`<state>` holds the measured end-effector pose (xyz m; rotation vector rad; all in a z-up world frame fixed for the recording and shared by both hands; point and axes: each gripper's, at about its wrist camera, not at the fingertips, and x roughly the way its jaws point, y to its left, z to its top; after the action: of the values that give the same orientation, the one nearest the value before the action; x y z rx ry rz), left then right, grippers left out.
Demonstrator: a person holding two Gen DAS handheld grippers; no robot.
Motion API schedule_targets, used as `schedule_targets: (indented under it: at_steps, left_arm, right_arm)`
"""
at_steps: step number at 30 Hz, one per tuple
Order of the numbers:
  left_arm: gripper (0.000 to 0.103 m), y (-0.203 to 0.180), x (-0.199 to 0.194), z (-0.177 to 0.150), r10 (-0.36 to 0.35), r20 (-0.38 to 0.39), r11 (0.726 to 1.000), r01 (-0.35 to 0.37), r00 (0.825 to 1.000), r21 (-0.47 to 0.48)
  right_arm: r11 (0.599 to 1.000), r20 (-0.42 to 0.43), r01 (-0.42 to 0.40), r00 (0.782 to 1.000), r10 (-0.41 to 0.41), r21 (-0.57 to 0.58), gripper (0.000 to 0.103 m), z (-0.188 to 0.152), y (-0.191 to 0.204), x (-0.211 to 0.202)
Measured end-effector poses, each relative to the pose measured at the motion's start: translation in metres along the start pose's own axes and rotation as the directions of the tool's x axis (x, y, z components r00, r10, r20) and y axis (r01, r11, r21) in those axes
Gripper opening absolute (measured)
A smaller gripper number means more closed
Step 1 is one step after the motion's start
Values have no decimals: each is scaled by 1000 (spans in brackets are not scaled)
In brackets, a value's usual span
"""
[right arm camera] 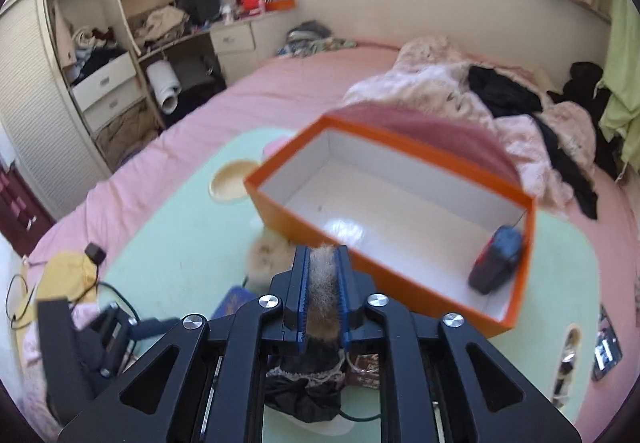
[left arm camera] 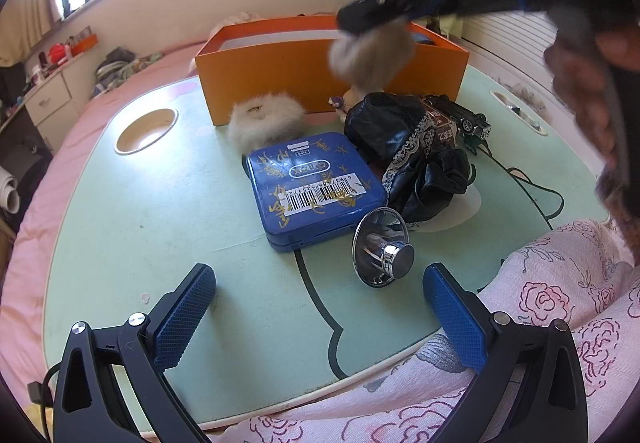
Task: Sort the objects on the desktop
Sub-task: 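Set the brown pompom on the table against the box, open right gripper, then move the left gripper over the box toward the black-and-red box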
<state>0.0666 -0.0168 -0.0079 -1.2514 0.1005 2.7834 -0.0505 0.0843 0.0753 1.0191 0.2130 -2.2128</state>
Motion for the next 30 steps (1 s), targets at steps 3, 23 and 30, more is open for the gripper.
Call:
schedule_targets:
  at_steps: [3,23,30]
  left_arm:
    - [103,0,0,0,0,0,1000,0,1000,0]
    - [103,1,1,0,1,-1,1000,-1,1000,2]
    - [103,2,1,0,0,-1,1000,0,1000,2]
  right_arm:
    - [996,26,-49,999,47,72,31,-2,-15,3]
    - [988,-75,145,987,-141,48,85,-127,-32,-20]
    - [988,-69,157,985,-157,-9,103,-127,-31,-14]
